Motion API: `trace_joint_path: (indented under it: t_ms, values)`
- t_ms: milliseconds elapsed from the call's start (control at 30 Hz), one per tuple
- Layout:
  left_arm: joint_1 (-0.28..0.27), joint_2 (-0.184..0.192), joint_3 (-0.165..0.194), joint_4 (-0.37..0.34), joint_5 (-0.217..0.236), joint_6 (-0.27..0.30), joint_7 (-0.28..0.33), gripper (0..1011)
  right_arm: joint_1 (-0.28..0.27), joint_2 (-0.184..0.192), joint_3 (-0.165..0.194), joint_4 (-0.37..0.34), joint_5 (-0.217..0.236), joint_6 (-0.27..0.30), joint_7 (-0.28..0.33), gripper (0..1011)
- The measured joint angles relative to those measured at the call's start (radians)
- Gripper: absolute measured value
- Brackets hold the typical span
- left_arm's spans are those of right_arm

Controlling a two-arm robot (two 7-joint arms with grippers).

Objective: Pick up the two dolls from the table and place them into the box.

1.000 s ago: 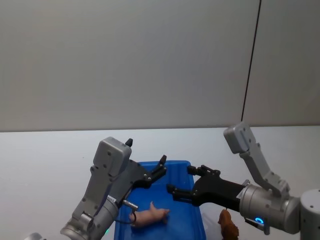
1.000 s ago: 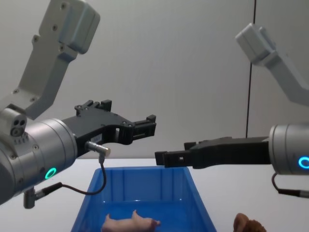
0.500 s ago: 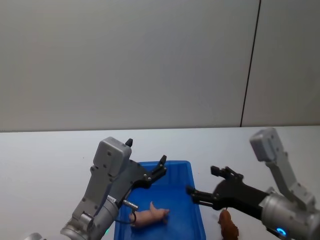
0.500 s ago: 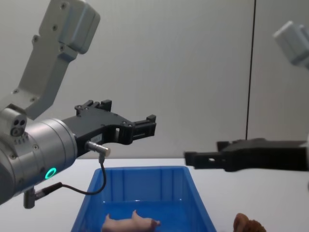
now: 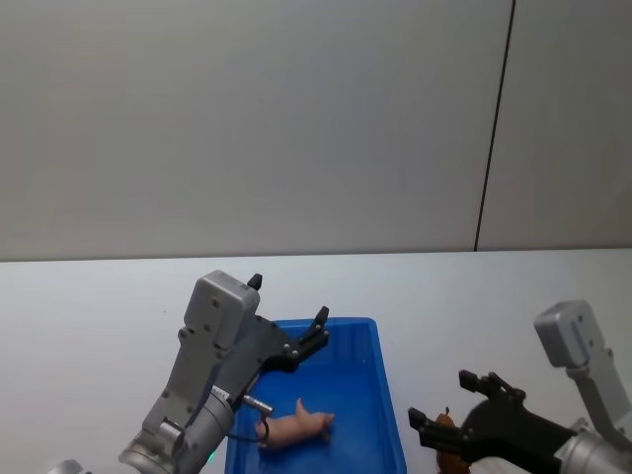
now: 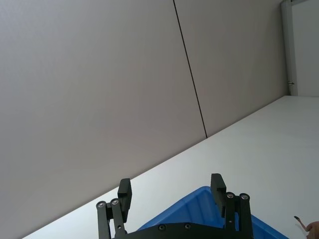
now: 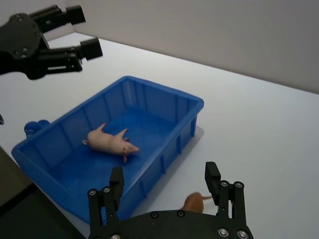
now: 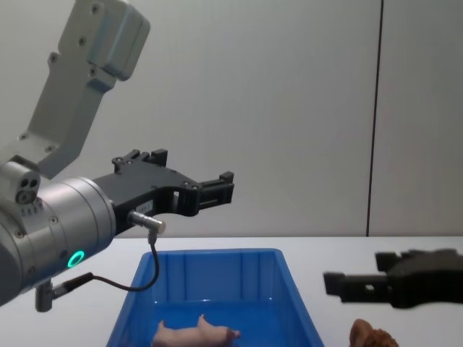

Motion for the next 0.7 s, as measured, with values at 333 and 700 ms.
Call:
trace_joint_path:
  t_ms: [333, 700]
  values:
    - [0.000, 0.000, 0.000, 0.000, 0.000, 0.000, 0.000, 1001, -0.046, 0.032, 0.005, -0.027, 0.003, 0.023, -0.037, 1001]
    - [0.000, 0.000, 0.000, 0.000, 0.000, 0.000, 0.000, 1001, -0.062, 0.043, 0.004, -0.008, -0.009, 0.048, -0.064, 976]
